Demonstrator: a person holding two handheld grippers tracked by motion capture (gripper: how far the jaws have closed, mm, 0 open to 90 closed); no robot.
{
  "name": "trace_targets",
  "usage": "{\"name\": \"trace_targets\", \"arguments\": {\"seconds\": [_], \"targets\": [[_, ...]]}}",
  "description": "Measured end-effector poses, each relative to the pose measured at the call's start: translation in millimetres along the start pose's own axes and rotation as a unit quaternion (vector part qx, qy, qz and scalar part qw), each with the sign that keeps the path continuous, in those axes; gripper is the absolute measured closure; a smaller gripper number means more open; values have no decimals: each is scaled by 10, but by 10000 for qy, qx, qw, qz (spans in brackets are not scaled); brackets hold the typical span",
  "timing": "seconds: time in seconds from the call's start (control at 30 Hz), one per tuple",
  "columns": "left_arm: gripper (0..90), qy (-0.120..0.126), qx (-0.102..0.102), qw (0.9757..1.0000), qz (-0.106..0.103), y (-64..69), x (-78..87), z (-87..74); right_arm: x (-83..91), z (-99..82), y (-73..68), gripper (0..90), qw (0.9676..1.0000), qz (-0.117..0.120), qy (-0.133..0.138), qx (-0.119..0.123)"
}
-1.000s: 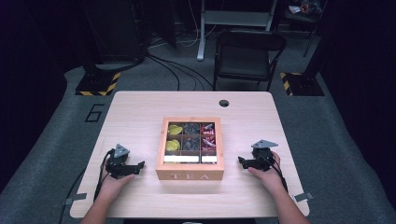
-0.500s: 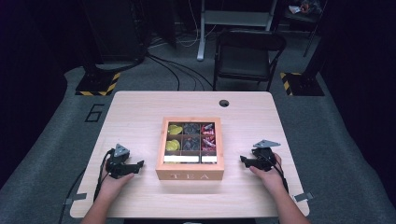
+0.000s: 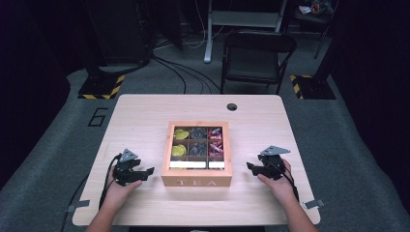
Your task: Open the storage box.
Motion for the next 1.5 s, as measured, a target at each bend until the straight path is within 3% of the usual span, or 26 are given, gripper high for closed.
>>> {"name": "trace_targets", "arguments": {"seconds": [0.1,0.13,0.27,0.37,0.43,0.57,0.7,0.83,1.03,1.27,1.5], "targets": [[249,18,-4,10000,-18,12,30,23,23,28,-36,367,10000,-32,61,68],[250,35,85,10000,-9,28,38,33,37,41,-43,367,9999,-38,95,89],[288,-16,-100,9999,29,55,92,51,95,90,-82,373,9998,49,212,-29],[281,5,-118,9999,10,81,107,61,125,102,-122,387,9996,135,237,-58],[266,-11,-138,9999,-29,97,123,65,146,111,-138,401,9995,142,250,159],[283,28,-140,9999,-46,110,151,93,173,131,-173,410,9993,181,261,175],[341,121,8,9999,-109,107,216,139,214,170,-203,433,9989,263,294,244],[413,195,32,9997,-171,110,292,189,258,211,-242,444,9982,433,345,249],[430,271,-100,9993,-224,170,401,269,352,300,-313,467,9968,497,460,413],[457,397,-294,9982,-339,280,509,349,403,370,-415,454,9958,619,559,371],[476,388,-417,9969,-542,396,559,356,439,424,-541,456,9939,761,625,495]]}}
Point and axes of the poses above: each handheld gripper's, and its own axes: x roughly backward along the jaws, z roughly out of its top, y roughly to its right, the point moved 10 cm from there along -x, roughly forward along the jaws, and after that the axes turned 2 degrees about x, right-handed, at the moved point
